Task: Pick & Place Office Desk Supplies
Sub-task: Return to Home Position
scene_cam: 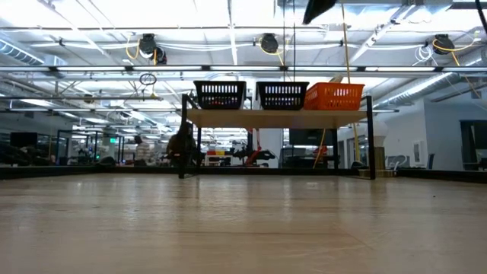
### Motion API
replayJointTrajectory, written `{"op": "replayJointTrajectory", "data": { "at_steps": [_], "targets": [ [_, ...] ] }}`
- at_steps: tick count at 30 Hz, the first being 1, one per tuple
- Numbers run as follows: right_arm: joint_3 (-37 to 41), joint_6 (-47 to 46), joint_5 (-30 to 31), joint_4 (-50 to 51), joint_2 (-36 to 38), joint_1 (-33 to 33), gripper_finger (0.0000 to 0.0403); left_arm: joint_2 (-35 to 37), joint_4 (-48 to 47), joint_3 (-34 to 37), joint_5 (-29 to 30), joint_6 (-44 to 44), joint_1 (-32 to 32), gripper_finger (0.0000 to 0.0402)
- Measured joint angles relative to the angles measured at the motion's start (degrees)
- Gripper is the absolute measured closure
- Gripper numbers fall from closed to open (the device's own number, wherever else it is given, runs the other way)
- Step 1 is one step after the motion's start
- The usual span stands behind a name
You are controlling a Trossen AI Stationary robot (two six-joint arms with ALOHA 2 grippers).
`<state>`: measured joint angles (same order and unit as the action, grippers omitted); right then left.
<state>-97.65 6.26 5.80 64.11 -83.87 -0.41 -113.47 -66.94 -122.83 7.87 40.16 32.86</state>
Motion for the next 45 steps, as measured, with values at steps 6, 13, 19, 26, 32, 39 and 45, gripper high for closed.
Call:
{"op": "replayJointTrajectory", "data": {
  "at_steps": [6,13,19,26,32,39,45],
  "targets": [
    [0.00,-8.92,0.07,0.86,2.74,14.88,0.0147,0.00,1.18,0.00,8.79,-6.30,4.56,0.0146],
    [4.73,-18.74,7.87,-3.08,5.47,33.43,0.0147,2.00,0.75,-0.02,26.81,-11.22,14.69,0.0146],
    [27.55,-24.94,10.67,-26.80,15.44,45.87,0.0147,2.45,1.03,-0.02,34.69,-10.29,20.54,0.0146],
    [57.47,-26.28,14.61,-65.58,26.81,55.82,0.0147,2.47,11.10,10.15,37.60,-8.46,19.26,0.0146],
    [67.59,-31.27,22.78,-74.33,30.04,61.82,0.0147,6.36,35.11,27.26,30.15,-12.79,14.62,0.0146],
    [71.86,-30.66,24.39,-79.98,29.89,63.56,0.0147,14.55,80.04,58.98,4.14,-20.71,4.04,0.0146],
    [78.95,-33.93,25.76,-83.52,30.00,63.54,0.0150,19.04,111.19,80.44,-7.45,-20.98,-2.24,0.0146]
  ]
}}
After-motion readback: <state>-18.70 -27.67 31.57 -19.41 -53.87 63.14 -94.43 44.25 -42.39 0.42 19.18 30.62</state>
